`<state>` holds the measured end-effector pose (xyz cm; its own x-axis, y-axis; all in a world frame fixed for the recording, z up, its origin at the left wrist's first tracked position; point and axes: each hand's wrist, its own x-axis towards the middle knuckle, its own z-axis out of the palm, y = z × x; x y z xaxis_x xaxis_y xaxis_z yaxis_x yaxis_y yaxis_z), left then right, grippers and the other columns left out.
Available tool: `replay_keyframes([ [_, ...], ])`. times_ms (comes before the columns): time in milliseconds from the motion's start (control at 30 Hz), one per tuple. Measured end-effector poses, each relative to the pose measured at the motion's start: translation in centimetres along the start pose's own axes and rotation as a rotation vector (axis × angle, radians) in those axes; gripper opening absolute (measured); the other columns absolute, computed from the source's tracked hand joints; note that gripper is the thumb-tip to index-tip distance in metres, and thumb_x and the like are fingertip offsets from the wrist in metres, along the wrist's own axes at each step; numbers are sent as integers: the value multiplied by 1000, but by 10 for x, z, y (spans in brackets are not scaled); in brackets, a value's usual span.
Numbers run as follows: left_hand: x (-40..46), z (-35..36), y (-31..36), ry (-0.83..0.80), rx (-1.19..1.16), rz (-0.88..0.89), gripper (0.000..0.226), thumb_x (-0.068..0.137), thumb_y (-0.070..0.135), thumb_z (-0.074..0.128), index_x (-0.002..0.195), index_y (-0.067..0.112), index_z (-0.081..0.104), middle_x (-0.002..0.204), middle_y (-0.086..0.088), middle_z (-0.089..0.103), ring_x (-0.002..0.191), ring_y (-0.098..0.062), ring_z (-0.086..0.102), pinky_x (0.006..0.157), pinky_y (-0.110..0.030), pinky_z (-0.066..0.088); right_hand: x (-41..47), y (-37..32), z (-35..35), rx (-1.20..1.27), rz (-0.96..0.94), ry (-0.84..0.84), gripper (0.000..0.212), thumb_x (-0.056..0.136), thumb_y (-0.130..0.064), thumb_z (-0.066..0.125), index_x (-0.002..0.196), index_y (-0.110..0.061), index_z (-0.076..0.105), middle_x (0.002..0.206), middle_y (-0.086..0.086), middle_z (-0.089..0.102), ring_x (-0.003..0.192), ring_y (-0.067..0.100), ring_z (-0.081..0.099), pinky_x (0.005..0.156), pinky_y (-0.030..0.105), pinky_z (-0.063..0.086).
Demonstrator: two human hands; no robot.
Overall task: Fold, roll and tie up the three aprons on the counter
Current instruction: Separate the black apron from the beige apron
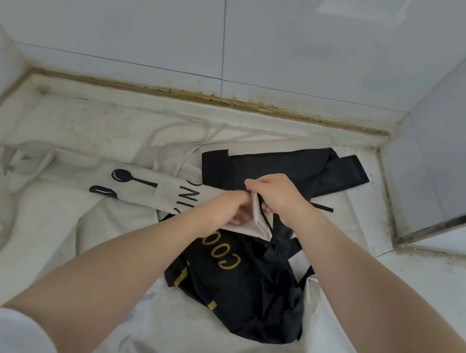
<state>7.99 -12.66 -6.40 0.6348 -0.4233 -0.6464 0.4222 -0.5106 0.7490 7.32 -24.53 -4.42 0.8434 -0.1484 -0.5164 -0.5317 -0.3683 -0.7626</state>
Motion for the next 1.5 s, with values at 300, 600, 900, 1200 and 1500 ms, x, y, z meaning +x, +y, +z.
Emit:
replay_keyframes([
  [300,6,-16,-29,147,352,178,34,90,22,58,122,12,51,114,-2,60,108,-19,55,90,-29,44,11,26,-10,-331,60,226,19,91,-9,48,87,-2,65,92,9,65,80,22,57,67,27,44],
  [600,7,-12,-35,438,827,195,48,90,37,57,120,11,32,102,-8,55,87,-25,57,67,-35,43,12,41,-1,-689,-284,219,28,91,-28,53,116,-16,56,124,5,48,115,26,46,91,34,41],
  [900,7,-33,-38,132,764,297,10,95,15,46,103,9,47,93,-6,57,87,-24,56,75,-32,43,10,4,8,-220,36,-121,26,89,-12,50,115,-17,49,80,1,47,64,14,42,52,24,34],
  [1200,-19,-58,-49,61,695,289,34,95,7,43,128,9,48,111,-10,61,97,-19,56,79,-22,40,12,-39,49,153,213,-223,17,91,-16,49,87,-2,59,68,7,48,49,13,48,43,22,47],
  [1500,-31,-105,-66,80,235,183,23,90,46,52,95,24,54,76,4,60,65,-8,56,63,-21,46,31,-31,75,-248,33,-109,24,86,-21,65,107,-10,65,98,4,62,91,19,60,80,32,52],
])
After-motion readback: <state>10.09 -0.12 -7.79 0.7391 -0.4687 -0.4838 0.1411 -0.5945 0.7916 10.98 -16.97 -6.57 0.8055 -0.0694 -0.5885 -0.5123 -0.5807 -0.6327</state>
